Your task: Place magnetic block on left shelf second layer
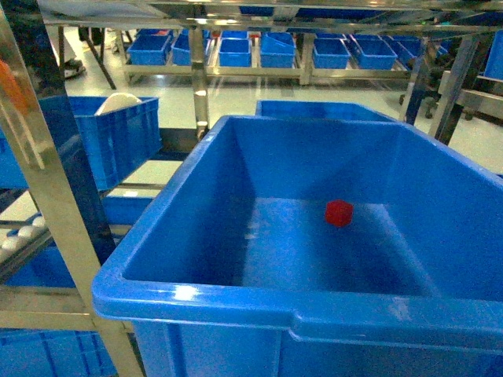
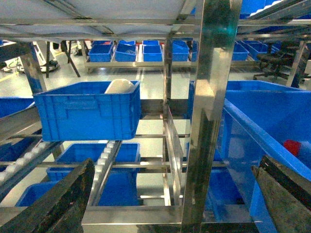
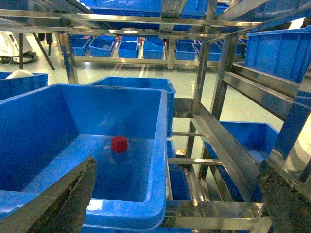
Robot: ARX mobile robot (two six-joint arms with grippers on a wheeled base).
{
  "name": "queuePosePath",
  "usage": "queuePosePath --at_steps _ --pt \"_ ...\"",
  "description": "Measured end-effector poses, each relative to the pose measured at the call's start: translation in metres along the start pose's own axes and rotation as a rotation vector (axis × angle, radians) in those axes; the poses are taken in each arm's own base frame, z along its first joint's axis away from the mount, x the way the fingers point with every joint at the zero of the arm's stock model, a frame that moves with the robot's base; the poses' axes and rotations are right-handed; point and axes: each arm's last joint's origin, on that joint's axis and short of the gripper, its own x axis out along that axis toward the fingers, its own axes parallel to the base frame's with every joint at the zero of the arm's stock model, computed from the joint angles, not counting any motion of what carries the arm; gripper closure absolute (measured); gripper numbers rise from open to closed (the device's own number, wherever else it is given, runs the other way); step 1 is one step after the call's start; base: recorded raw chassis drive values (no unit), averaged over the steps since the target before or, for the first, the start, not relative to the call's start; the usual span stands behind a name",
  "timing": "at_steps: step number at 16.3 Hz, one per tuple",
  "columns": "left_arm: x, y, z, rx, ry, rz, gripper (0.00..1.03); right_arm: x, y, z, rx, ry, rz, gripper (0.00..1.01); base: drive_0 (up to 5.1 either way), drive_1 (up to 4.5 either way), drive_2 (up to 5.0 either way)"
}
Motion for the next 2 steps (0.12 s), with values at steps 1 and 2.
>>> queuePosePath --at_steps 1,2 --pt "0.0 0.0 0.0 0.0 0.0 0.0 0.05 0.0 0.0 0.0 0.0 0.0 0.0 0.03 0.0 0.0 0.0" --pt "0.0 0.0 0.0 0.0 0.0 0.0 0.05 0.0 0.0 0.0 0.0 0.0 0.0 0.03 0.0 0.0 0.0"
